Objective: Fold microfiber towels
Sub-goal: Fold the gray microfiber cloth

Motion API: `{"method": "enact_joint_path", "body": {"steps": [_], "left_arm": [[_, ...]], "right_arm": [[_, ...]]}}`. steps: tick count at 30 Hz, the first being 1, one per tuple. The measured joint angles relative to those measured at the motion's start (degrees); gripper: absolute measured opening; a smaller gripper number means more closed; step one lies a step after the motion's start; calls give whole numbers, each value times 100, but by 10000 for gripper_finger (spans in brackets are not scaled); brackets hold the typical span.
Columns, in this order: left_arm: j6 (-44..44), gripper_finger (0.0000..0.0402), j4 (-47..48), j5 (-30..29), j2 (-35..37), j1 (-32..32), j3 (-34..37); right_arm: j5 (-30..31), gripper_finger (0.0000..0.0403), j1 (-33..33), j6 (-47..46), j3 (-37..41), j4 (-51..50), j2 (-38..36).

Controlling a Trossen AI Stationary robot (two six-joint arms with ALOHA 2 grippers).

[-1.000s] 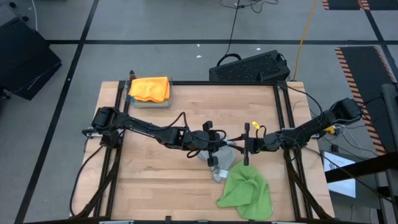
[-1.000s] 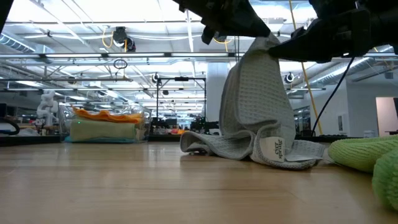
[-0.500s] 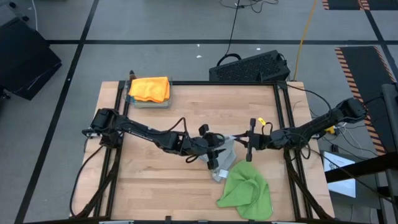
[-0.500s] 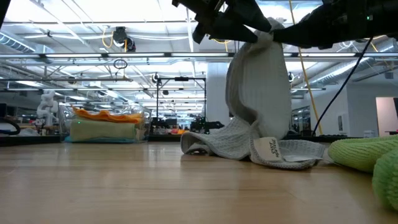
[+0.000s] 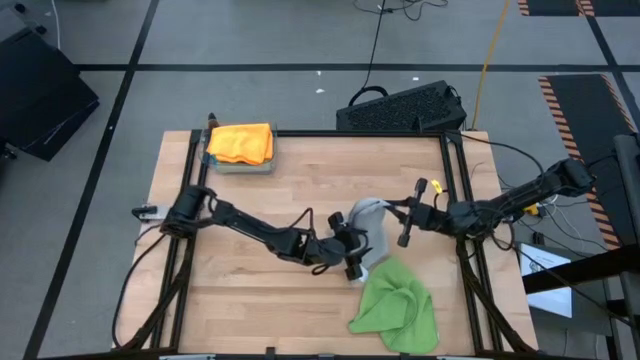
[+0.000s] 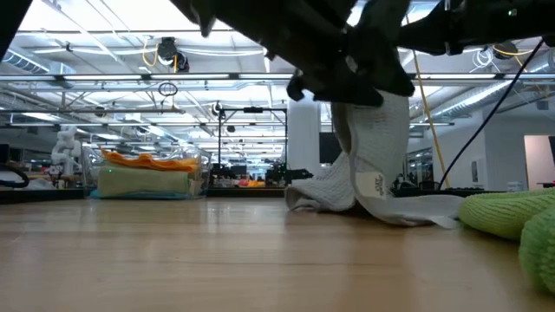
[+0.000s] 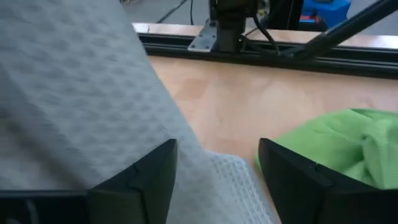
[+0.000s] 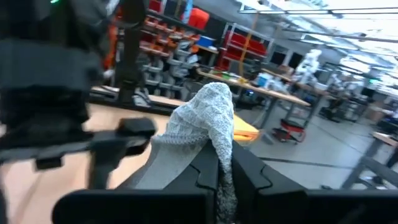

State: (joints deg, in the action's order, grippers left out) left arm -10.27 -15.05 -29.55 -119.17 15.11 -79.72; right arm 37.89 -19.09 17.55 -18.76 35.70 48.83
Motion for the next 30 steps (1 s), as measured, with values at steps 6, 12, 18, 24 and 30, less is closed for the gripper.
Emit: {"method": "enact_joint_path", "body": {"steps": [6,12,18,24,30], "left_arm": [[-67,187,3,-147,-134,2,2],[74,167,416,-730,161,105,2],[89,179,801,-1390,525,157,-5],[-999,217,1680,-764,462,22,-3],[-1690,240,2031,-232,108,-42,4]], "right_arm": [[117,9,0,121,0,-6,-223],[131,9,0,170,0,0,-424],[519,9,-4,202,0,-4,-596],[734,9,-6,434,0,2,-860],[736,9,-7,531,0,12,-1050]]}}
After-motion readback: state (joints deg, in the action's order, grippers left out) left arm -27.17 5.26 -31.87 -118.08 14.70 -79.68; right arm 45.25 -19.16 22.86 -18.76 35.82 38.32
